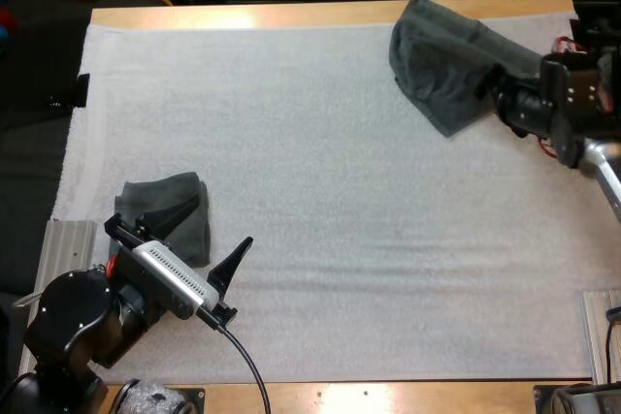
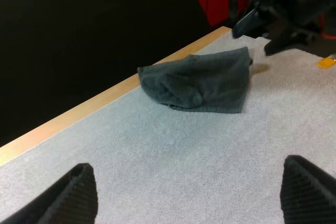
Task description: Pick towel from pile, fold and stack
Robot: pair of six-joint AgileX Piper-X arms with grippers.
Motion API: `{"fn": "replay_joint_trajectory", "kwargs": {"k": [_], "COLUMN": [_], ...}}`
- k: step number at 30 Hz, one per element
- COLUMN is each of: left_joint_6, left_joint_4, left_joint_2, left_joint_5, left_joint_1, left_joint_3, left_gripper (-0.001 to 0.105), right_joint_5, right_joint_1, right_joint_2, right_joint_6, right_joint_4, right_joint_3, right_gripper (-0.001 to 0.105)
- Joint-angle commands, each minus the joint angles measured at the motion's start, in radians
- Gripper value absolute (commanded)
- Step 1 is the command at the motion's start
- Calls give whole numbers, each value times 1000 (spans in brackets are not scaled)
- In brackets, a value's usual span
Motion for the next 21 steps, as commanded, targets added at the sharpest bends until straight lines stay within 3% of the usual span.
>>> {"fn": "replay_joint_trajectory", "kwargs": {"k": [1, 10, 15, 21], "left_joint_6": [-8, -8, -8, -8], "left_joint_4": [-12, -12, -12, -12], "left_joint_2": [2, 2, 2, 2], "left_joint_5": [-11, -11, -11, -11], "left_joint_1": [-3, -3, -3, -3], "left_joint_3": [-9, -9, -9, -9], "left_gripper": [70, 70, 70, 70], "right_joint_5": [4, 13, 22, 36], "right_joint_1": [7, 58, 60, 60], "right_joint_2": [24, 216, 275, 302], "right_joint_6": [8, 46, 111, 116], "right_joint_4": [-6, -13, -22, -44], "right_joint_3": [-19, -100, -101, -101], "right_gripper": [77, 77, 77, 77]}}
